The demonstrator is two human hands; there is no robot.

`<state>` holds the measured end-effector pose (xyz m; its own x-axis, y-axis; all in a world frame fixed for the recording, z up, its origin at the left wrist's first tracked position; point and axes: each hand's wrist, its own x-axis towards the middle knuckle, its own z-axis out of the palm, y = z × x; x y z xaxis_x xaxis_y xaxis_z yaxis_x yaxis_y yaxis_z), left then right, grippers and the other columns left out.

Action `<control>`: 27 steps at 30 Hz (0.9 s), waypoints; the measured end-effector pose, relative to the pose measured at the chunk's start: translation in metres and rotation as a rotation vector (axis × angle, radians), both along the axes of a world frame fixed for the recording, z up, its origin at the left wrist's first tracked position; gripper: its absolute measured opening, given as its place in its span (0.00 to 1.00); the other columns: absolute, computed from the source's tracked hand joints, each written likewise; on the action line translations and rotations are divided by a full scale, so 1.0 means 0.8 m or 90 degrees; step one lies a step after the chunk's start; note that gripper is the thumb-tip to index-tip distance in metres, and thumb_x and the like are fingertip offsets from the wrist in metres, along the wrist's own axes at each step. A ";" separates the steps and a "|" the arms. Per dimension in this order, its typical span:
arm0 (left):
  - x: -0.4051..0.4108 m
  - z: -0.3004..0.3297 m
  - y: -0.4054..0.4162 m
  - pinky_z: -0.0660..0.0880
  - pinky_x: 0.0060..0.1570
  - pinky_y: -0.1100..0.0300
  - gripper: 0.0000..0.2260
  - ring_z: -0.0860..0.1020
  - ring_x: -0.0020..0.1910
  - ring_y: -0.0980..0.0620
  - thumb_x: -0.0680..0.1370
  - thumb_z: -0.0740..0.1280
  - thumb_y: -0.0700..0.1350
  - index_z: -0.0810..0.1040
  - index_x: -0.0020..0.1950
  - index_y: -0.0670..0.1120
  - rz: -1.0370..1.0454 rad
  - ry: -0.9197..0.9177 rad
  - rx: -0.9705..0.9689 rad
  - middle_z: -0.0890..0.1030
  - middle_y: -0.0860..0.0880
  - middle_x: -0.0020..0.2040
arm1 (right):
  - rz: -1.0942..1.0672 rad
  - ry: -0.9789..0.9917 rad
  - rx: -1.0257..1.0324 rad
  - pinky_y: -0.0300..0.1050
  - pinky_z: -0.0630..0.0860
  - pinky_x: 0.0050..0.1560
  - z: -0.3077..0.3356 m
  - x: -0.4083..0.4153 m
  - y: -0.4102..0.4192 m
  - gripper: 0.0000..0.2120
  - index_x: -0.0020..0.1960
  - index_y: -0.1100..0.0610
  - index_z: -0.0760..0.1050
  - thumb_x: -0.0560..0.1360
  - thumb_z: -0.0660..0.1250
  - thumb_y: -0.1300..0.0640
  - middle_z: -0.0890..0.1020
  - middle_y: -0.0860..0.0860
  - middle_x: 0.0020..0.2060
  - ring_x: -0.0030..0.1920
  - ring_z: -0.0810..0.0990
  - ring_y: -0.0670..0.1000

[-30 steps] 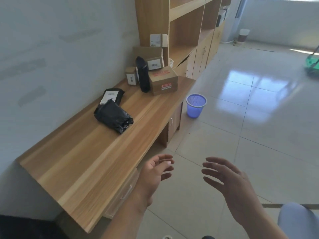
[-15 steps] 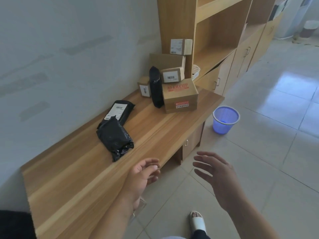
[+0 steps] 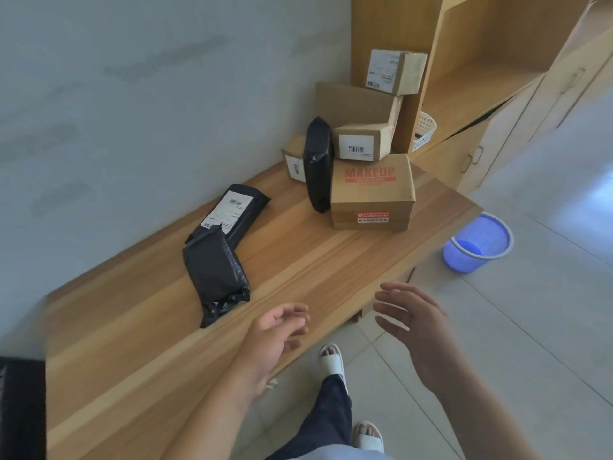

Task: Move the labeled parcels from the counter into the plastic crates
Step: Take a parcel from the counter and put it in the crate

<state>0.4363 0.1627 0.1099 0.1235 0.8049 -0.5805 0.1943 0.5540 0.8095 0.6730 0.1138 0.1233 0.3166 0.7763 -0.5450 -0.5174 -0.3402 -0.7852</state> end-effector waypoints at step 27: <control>-0.143 -0.147 0.509 0.78 0.60 0.47 0.42 0.77 0.63 0.40 0.58 0.83 0.55 0.71 0.68 0.48 -0.209 0.663 0.001 0.78 0.43 0.62 | 0.219 -0.198 -0.136 0.53 0.83 0.55 0.013 -0.026 0.284 0.09 0.47 0.53 0.88 0.80 0.70 0.62 0.88 0.55 0.47 0.50 0.88 0.55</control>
